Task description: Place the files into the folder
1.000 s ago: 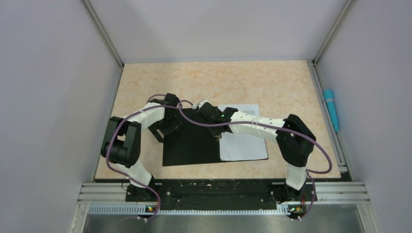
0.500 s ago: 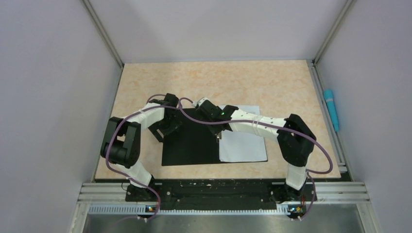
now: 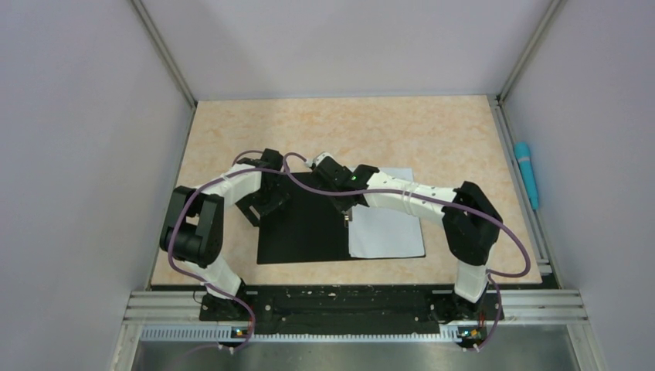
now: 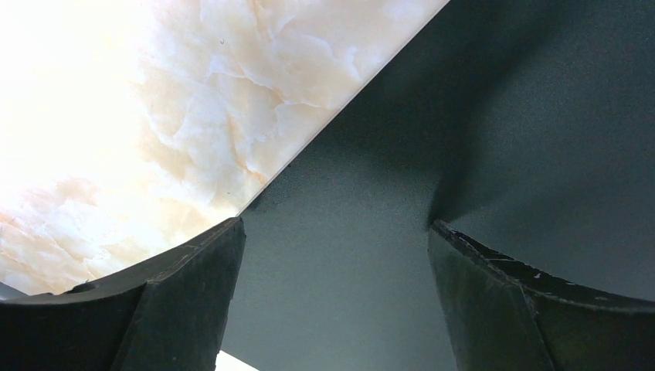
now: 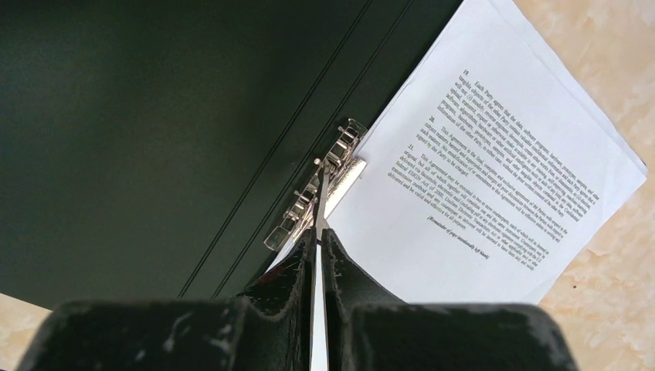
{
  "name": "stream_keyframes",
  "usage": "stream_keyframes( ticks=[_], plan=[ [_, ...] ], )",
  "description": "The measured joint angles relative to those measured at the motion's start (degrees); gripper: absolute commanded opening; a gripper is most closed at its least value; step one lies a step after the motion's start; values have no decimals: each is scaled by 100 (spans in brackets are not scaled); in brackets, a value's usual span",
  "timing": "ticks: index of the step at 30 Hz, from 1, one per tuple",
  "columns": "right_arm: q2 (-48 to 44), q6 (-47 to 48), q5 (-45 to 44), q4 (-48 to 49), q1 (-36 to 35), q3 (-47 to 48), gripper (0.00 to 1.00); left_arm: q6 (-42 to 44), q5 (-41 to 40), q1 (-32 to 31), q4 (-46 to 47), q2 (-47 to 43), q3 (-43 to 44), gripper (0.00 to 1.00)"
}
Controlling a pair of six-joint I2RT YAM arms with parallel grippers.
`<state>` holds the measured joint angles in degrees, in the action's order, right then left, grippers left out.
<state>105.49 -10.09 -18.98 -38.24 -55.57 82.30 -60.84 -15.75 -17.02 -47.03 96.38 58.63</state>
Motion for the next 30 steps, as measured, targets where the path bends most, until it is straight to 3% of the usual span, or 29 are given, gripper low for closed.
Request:
stream_keyframes(
  ticks=[19,24,30],
  plan=[
    [0,-2,13,-76,-17,-2,6,-52,2,0,-9,2,0,93],
    [0,-9,31,-76,-17,-2,19,-52,2,0,-13,4,4,93],
    [0,-11,-17,-94,-20,24,20,-52,4,0,-13,4,4,92]
  ],
)
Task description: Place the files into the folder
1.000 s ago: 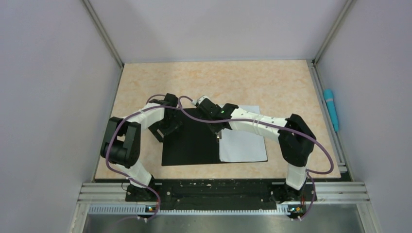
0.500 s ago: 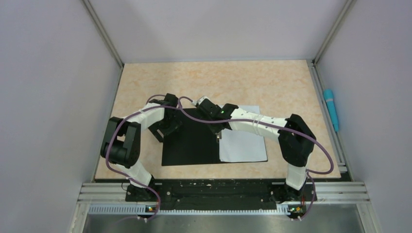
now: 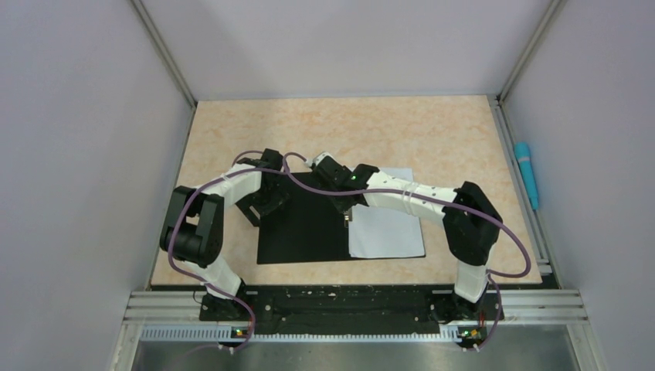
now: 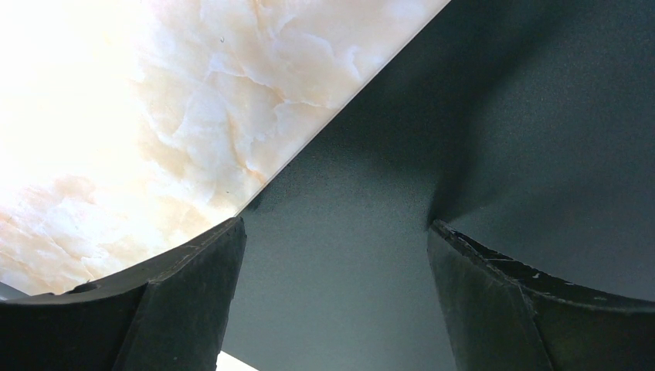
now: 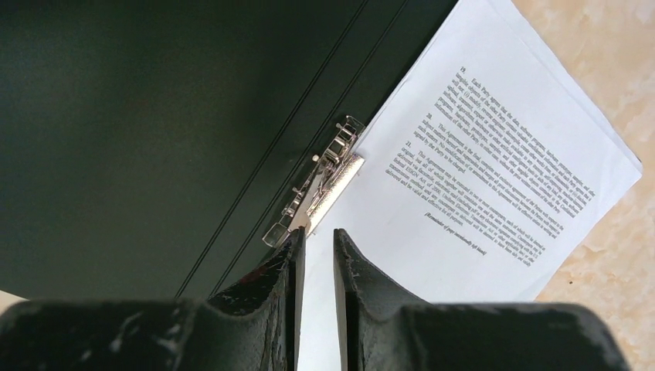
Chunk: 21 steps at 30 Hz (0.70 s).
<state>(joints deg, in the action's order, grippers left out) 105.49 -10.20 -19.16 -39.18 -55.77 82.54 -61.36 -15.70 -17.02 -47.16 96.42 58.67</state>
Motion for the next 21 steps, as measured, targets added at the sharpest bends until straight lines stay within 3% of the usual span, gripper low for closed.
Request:
stream_keyframes(
  ticks=[21],
  plan=[
    [227,11,-72,-127,-127,494,14,0,4,0,2,0,0,92]
  ],
)
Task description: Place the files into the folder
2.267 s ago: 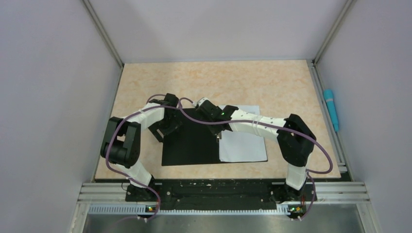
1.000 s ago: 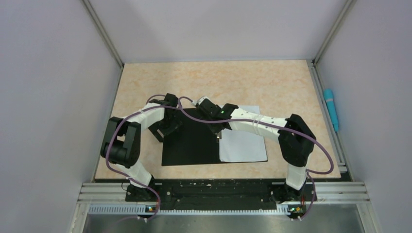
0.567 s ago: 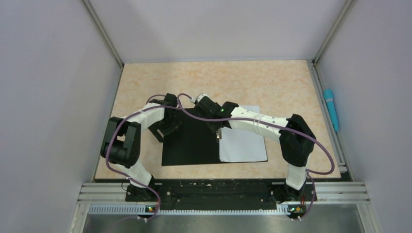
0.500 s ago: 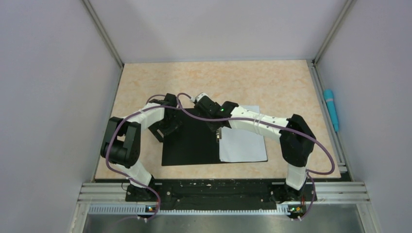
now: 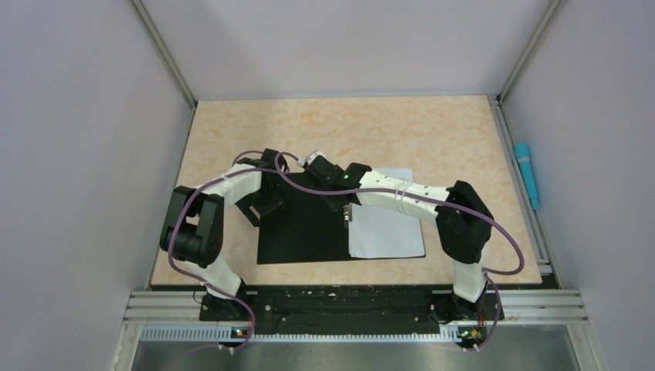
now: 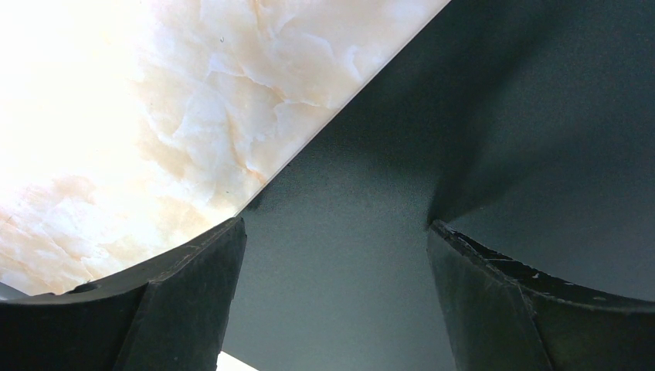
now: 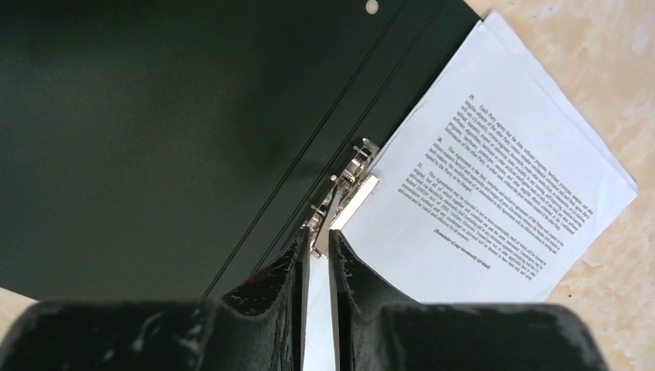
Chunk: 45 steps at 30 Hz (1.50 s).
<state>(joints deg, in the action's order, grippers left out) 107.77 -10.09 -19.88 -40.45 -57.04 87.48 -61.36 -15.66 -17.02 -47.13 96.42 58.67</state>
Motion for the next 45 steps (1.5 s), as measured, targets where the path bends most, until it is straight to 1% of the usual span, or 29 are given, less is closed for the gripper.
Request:
stream_keyframes(
  ticks=[5,30,39,45],
  plan=[
    [192,0,0,-52,-35,0,13,-2,2,0,0,0,0,92],
    [192,-13,-151,-127,-68,-107,9,-17,66,44,-9,13,9,92],
    [144,-59,-155,-70,-72,-326,4,-24,144,92,-17,24,15,92],
    [-133,-164,-129,212,-74,-743,0,-50,181,114,-57,52,50,91]
  ],
)
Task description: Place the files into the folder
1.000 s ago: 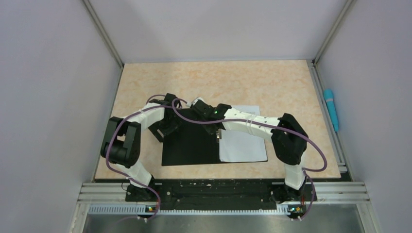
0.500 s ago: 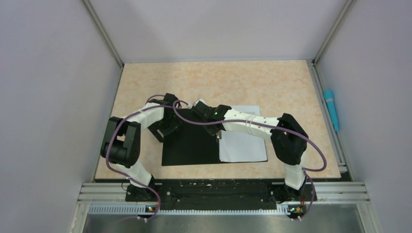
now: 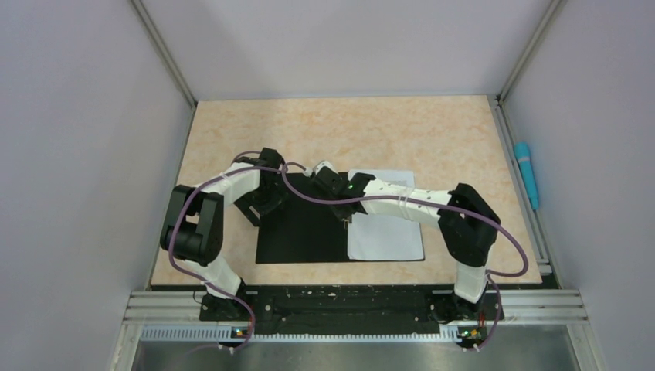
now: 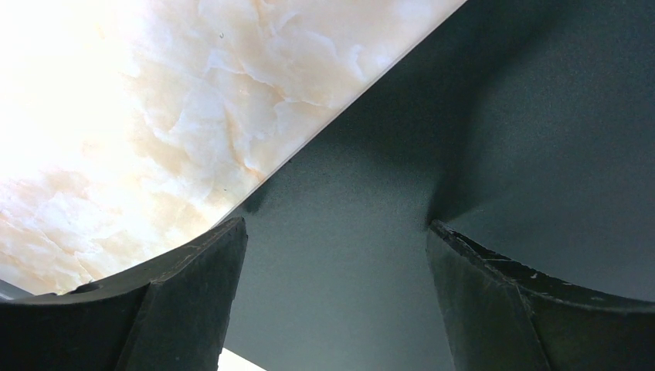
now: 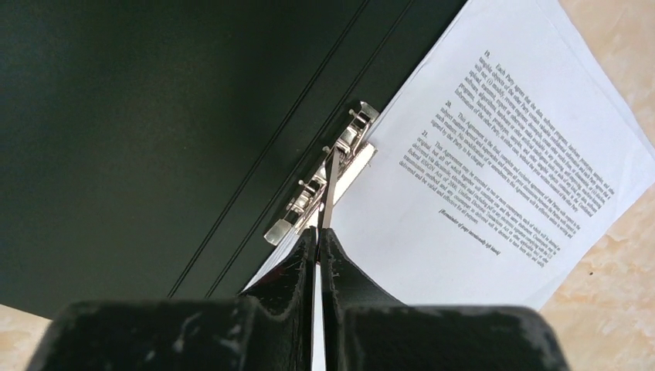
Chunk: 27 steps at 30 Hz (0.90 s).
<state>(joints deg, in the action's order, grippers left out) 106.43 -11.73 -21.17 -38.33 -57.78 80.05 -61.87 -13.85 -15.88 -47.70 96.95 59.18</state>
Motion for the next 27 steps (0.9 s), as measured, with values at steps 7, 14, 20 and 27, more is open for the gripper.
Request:
stream_keyframes(
  ticks=[7,14,20,27],
  plan=[
    [-181,-142,177,297,0,-343,0,-28,20,4,-15,9,9,90],
    [-278,-254,293,516,-2,-579,0,-61,42,11,-26,11,11,90],
    [-339,-313,352,667,-4,-739,0,-63,50,15,-55,35,42,90],
    [-356,-354,411,791,-4,-872,0,-61,52,15,-55,35,42,90]
  ],
)
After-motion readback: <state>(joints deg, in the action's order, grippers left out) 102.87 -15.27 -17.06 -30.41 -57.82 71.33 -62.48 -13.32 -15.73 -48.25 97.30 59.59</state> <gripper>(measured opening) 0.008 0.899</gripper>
